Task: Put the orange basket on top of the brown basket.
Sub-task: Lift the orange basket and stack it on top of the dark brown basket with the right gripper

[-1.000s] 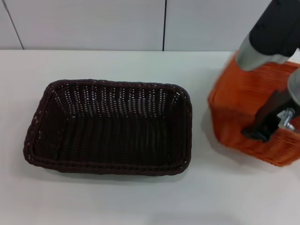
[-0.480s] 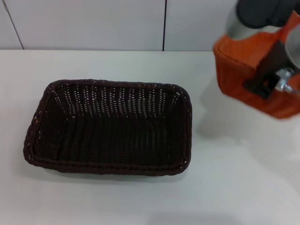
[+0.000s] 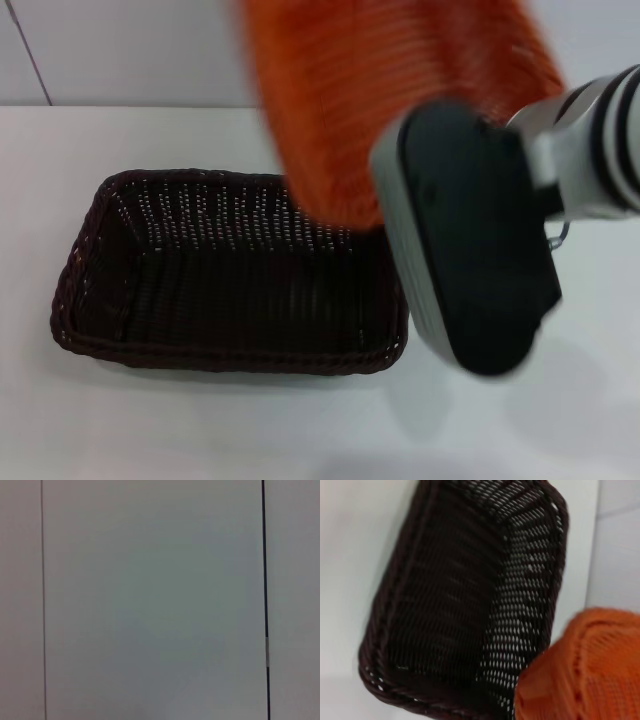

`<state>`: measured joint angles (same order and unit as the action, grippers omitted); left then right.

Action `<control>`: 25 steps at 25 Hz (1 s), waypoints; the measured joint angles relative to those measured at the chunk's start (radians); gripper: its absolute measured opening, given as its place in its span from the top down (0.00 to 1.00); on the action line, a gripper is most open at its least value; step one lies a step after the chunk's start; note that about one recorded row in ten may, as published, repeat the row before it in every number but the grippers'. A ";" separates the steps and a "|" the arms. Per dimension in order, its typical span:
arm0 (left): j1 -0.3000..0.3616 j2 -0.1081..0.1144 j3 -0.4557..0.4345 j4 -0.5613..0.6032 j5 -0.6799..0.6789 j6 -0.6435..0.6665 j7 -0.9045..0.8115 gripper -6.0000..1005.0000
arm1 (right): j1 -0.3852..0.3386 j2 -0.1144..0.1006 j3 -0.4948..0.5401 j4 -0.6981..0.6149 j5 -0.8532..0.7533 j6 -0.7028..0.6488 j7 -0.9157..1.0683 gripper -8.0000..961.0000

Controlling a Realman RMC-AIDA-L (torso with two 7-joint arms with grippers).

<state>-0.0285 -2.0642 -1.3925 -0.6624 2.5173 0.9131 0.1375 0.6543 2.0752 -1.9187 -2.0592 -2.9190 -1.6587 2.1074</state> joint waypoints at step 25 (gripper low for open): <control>-0.043 -0.002 0.027 0.035 -0.006 -0.012 -0.003 0.22 | -0.175 -0.008 -0.192 0.061 0.000 0.244 -0.440 0.69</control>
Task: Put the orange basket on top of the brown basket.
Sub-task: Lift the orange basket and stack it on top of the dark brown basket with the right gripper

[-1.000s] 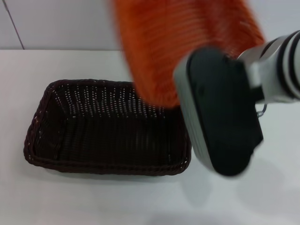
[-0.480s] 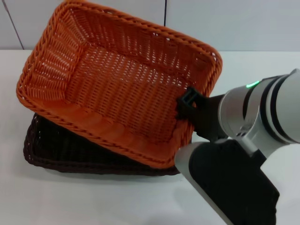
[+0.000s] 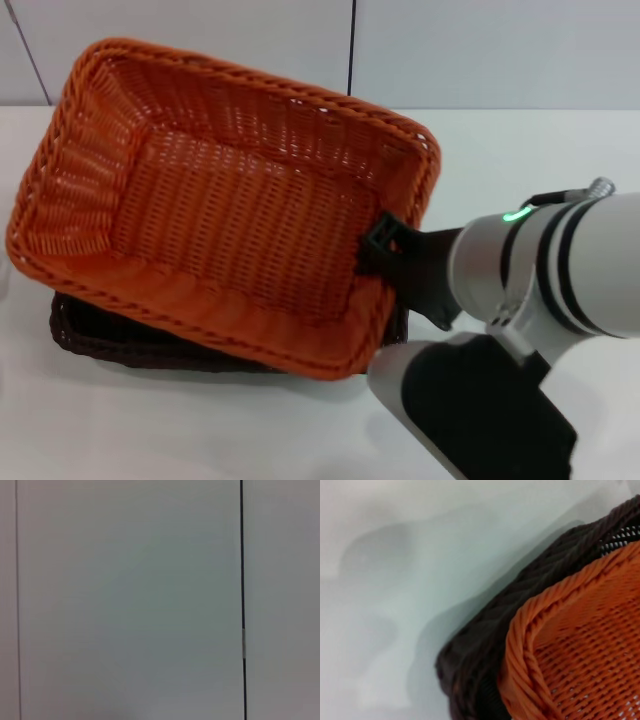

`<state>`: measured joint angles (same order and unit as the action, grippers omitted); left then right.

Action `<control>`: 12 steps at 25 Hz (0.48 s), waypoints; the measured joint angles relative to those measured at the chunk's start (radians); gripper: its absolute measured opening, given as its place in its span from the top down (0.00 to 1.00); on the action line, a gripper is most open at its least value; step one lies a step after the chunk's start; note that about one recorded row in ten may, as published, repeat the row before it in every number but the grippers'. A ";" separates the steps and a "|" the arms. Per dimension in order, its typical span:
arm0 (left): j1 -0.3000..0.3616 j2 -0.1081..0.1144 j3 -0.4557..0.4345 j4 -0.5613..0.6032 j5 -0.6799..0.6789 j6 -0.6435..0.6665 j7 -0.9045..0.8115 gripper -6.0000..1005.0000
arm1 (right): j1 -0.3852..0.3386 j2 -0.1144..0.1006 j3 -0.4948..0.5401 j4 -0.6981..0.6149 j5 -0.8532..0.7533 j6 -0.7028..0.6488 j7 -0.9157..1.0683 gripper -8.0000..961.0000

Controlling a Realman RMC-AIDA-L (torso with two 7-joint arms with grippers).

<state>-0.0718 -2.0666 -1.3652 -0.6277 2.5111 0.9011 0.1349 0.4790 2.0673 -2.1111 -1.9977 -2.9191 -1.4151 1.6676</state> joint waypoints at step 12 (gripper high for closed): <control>-0.042 0.003 -0.009 0.020 0.000 -0.041 0.000 0.22 | -0.056 -0.002 -0.016 0.022 -0.003 0.083 0.014 0.66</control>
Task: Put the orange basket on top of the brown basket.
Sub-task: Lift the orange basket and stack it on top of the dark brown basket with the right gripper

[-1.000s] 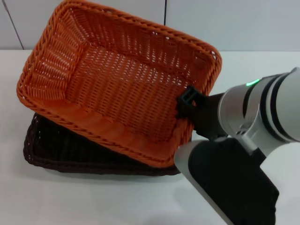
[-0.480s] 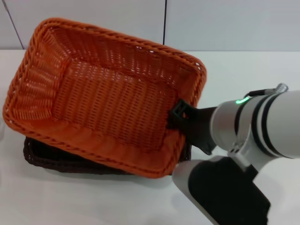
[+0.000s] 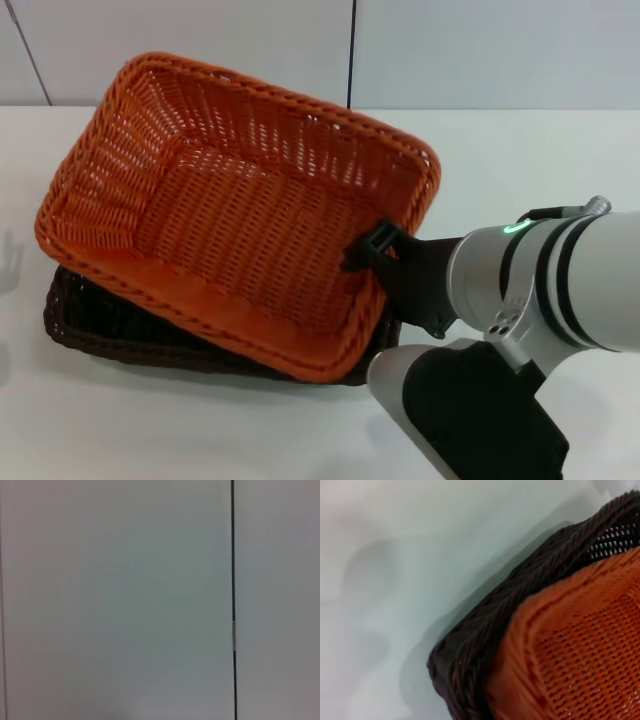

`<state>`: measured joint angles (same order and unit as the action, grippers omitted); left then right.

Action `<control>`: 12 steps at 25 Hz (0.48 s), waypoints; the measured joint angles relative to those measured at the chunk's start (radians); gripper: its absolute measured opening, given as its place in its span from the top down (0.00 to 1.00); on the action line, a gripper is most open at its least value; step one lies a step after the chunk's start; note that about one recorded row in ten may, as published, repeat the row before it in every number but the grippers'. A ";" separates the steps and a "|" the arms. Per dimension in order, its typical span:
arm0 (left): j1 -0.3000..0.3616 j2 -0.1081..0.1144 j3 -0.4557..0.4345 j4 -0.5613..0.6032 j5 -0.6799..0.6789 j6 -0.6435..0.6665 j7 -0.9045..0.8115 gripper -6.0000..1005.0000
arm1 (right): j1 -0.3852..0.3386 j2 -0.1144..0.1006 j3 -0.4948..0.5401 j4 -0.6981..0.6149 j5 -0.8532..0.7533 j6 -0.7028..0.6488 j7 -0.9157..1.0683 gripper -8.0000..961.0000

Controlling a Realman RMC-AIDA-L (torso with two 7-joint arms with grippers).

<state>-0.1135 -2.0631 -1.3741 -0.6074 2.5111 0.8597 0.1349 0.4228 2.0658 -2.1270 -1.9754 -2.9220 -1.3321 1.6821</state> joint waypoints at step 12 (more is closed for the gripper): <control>-0.072 0.001 -0.002 0.071 0.000 -0.024 0.000 0.22 | -0.118 0.006 -0.004 -0.094 0.001 -0.010 0.015 0.34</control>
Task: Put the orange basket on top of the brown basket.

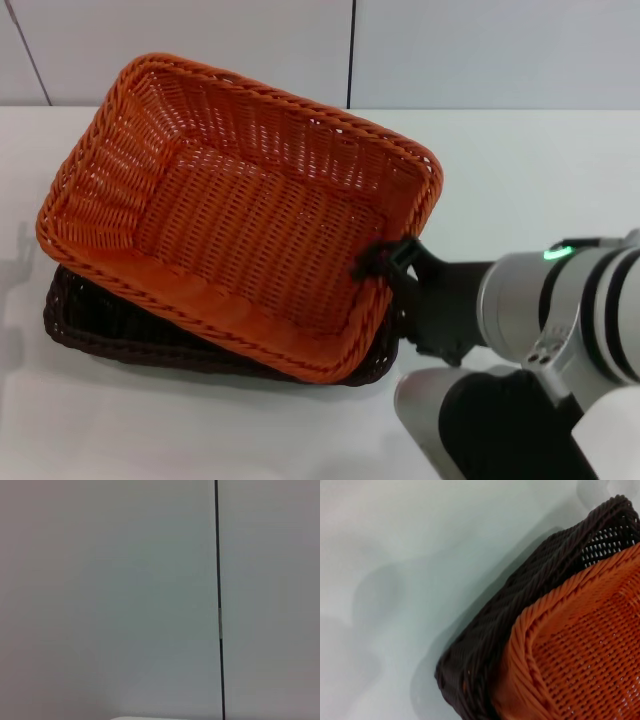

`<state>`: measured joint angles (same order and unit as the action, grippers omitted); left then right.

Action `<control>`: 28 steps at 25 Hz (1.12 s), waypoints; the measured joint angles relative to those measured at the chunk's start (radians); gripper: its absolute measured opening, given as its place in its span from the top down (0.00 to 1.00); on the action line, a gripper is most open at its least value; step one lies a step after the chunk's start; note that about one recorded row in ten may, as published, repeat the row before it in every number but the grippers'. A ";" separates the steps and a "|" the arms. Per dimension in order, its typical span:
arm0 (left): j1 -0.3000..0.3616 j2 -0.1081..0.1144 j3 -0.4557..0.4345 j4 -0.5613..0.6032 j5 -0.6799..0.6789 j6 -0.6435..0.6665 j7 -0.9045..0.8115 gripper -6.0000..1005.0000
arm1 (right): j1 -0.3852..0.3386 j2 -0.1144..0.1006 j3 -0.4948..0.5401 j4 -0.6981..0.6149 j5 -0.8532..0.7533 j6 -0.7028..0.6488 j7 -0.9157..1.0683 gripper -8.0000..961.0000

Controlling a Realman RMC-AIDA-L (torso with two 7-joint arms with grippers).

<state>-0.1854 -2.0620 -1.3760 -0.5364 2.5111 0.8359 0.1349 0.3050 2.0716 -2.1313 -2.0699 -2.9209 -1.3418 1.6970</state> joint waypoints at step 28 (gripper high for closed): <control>-0.051 0.001 -0.001 0.095 0.008 0.004 0.000 0.22 | -0.092 0.009 -0.309 0.037 0.003 0.273 0.310 0.34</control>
<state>-0.2362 -2.0607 -1.3766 -0.4417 2.5188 0.8394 0.1349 0.2126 2.0807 -2.4404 -2.0332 -2.9177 -1.0690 2.0072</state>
